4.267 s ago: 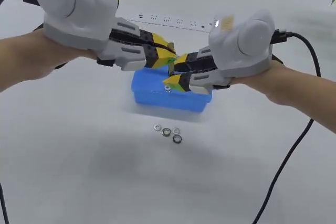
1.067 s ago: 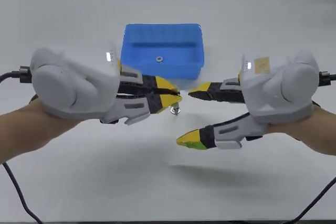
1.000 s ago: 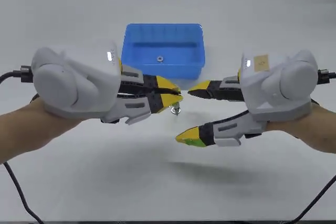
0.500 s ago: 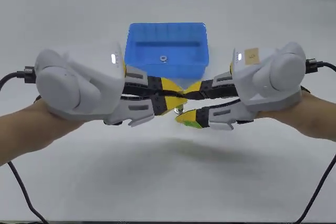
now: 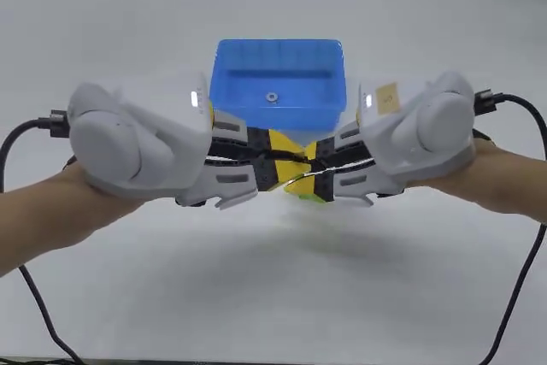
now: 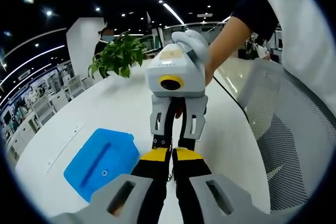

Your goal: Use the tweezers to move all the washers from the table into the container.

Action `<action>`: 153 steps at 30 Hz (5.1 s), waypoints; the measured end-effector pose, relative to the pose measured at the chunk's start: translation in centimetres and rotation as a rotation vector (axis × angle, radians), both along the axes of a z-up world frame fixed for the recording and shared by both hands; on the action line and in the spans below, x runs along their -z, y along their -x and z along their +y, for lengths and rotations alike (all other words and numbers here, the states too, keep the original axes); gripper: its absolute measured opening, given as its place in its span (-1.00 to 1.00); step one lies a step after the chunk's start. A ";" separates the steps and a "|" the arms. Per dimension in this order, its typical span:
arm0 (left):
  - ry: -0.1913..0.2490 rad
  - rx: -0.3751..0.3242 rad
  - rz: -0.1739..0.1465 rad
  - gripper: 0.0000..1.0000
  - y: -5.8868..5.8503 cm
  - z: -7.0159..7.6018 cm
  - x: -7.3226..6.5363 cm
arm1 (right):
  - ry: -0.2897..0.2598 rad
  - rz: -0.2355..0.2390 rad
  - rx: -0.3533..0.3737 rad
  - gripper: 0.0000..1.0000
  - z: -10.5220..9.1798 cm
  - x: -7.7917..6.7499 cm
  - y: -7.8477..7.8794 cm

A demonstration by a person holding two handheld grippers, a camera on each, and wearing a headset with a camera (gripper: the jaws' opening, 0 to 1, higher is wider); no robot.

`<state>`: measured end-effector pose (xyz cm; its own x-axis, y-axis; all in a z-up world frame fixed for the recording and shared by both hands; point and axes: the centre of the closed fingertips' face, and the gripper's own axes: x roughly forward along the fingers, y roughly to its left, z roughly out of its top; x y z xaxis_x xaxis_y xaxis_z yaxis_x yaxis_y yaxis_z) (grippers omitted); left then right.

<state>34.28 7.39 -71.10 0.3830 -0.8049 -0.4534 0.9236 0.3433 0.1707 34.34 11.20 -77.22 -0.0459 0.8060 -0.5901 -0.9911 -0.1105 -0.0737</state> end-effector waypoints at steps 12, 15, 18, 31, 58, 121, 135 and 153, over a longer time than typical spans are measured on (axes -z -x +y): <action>0.000 -0.017 0.001 -0.87 -0.3 -0.1 0.2 | 0.007 -0.080 -0.035 -0.80 -0.2 0.8 -0.4; -0.026 -0.030 -0.001 -0.86 -0.4 -0.3 0.4 | 0.003 -0.090 -0.027 -0.81 -0.3 0.8 -0.5; -0.055 -0.029 -0.009 -0.81 -0.3 -0.4 0.9 | 0.003 -0.093 -0.018 -0.81 -0.2 0.8 -0.6; 0.044 -0.093 -0.027 -0.36 0.2 1.0 -1.5 | -0.019 -0.060 0.013 -0.81 -0.1 -0.4 0.1; 0.248 -0.299 0.037 0.43 1.8 5.9 -3.7 | -0.183 -0.116 0.129 -0.81 1.0 -10.2 -6.1; 0.217 -0.408 0.094 0.97 -0.5 9.2 -2.5 | -0.086 0.004 0.202 -0.84 3.9 -2.0 -12.5; 0.183 -0.328 0.032 0.80 -7.1 8.1 -4.3 | -0.083 -0.047 0.166 -0.84 3.8 -3.7 -11.6; 0.179 -0.185 -0.024 -0.09 -10.2 4.3 -5.9 | -0.075 -0.082 0.104 -0.84 3.9 -4.5 -9.9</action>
